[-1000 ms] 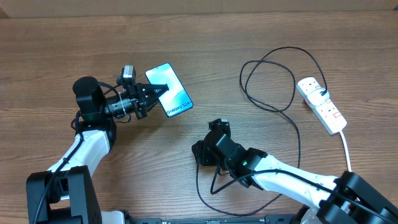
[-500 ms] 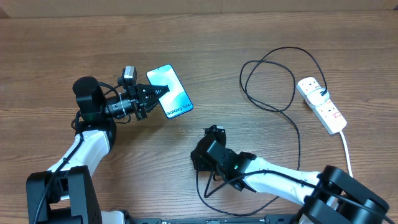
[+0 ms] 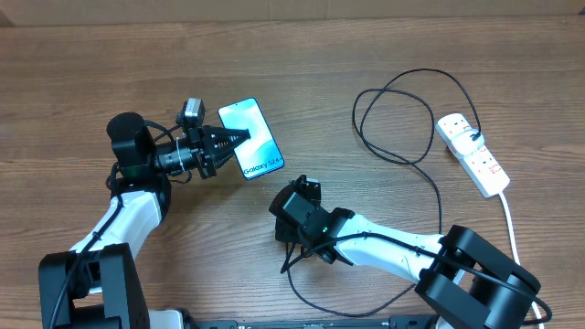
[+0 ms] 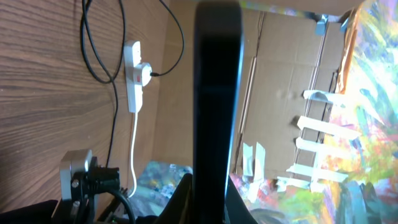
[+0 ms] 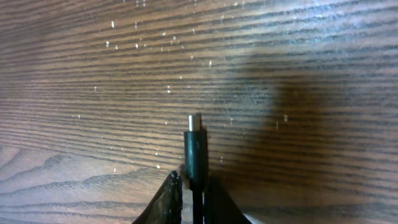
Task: Plug charger to phone and switch on socket
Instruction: 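Lift the cable plug off the table with the right gripper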
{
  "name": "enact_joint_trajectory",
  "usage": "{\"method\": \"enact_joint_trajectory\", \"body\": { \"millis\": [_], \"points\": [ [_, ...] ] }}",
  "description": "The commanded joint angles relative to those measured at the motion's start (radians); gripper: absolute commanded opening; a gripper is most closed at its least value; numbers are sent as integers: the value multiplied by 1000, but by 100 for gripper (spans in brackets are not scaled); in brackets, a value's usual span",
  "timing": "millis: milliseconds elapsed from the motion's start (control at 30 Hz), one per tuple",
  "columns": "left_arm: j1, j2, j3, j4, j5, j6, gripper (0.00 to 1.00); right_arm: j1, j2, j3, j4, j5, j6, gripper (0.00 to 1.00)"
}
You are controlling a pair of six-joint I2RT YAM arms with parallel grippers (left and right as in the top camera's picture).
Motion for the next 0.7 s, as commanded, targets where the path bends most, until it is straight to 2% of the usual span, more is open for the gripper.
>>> {"method": "enact_joint_trajectory", "body": {
  "millis": [0, 67, 133, 200, 233, 267, 433, 667],
  "points": [
    [6, 3, 26, 7, 54, -14, 4, 3, 39, -14, -34, -36, 55, 16],
    [6, 3, 26, 8, 56, -14, 4, 3, 39, -14, -35, -51, 54, 25],
    [6, 3, 26, 8, 57, -14, 4, 3, 39, -14, -40, -58, 55, 26],
    [6, 3, 26, 8, 57, -14, 4, 3, 39, -14, -41, -57, 54, 19],
    [6, 3, 26, 8, 57, -14, 4, 3, 39, -14, -44, -57, 55, 8],
    [6, 3, 26, 8, 57, -14, 4, 3, 39, -14, -45, -57, 55, 4],
    [6, 3, 26, 8, 74, -11, 4, 0, 19, -5, -59, -65, 42, 4],
    [6, 3, 26, 23, 98, 12, 4, -39, -200, 2, -217, -161, -43, 4]
  ]
}}
